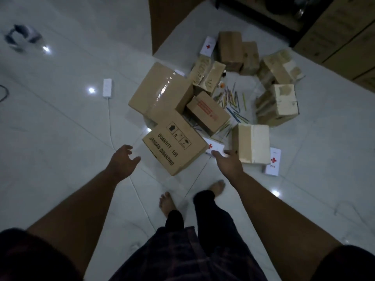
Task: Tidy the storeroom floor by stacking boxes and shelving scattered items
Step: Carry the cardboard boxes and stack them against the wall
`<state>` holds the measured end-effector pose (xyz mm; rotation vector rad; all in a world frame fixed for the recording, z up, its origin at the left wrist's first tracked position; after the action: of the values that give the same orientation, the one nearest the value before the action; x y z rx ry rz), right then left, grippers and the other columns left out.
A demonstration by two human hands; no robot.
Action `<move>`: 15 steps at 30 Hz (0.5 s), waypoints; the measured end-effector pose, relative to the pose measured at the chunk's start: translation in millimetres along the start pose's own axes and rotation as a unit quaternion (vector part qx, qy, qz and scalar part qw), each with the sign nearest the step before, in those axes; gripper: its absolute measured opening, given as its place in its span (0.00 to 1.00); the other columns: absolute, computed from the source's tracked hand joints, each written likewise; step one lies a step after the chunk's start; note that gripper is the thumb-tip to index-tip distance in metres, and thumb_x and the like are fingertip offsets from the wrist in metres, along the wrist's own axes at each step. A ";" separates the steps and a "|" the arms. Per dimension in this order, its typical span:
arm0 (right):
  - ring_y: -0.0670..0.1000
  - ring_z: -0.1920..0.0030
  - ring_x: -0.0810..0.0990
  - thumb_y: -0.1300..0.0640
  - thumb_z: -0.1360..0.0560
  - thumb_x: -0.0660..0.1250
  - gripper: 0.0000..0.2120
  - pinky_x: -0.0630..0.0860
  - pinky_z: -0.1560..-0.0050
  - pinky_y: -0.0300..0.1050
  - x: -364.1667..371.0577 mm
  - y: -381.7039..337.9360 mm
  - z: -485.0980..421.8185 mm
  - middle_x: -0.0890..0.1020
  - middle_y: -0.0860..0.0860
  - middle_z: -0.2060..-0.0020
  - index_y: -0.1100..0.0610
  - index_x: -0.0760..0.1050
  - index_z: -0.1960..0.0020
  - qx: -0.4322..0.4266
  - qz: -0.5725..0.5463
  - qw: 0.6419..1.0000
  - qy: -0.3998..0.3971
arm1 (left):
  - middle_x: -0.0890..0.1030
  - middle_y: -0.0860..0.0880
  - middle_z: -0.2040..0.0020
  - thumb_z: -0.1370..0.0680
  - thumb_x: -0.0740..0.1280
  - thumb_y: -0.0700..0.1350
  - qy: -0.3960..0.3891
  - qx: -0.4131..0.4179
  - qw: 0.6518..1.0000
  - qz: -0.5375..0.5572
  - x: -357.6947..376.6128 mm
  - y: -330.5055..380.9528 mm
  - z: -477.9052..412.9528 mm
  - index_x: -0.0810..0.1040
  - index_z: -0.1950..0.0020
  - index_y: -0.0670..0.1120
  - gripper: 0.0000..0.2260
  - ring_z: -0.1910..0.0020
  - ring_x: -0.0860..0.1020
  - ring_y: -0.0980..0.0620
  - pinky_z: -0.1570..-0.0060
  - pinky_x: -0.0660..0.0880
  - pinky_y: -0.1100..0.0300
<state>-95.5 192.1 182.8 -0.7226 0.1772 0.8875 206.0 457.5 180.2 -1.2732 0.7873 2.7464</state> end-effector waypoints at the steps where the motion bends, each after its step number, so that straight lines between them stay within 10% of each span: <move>1: 0.55 0.34 0.76 0.39 0.27 0.74 0.33 0.71 0.38 0.44 7.8 1.1 -6.8 0.75 0.53 0.31 0.53 0.70 0.27 0.005 -0.003 1.000 -0.003 | 0.80 0.41 0.37 0.24 0.75 0.50 0.001 -0.001 1.000 0.000 3.3 2.2 -13.1 0.72 0.31 0.41 0.26 0.41 0.79 0.42 0.43 0.71 0.55; 15: 0.60 0.29 0.71 0.33 0.36 0.77 0.55 0.74 0.33 0.64 136.6 40.4 -237.6 0.65 0.52 0.22 0.44 0.53 0.18 0.082 -0.102 0.991 -0.042 | 0.69 0.42 0.25 0.27 0.73 0.63 -0.039 0.020 0.997 0.059 134.3 38.2 -276.3 0.62 0.21 0.44 0.42 0.29 0.71 0.42 0.31 0.72 0.47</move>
<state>-4.8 144.5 -74.5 -0.5393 0.0976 0.6976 304.4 274.6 -49.4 -1.1408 0.9348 2.8345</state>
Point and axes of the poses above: each hand's wrist, its own z-axis away from the middle knuckle, its own x-axis out of the palm, y = z × x, the point moved 5 cm from there along -z, towards the middle knuckle
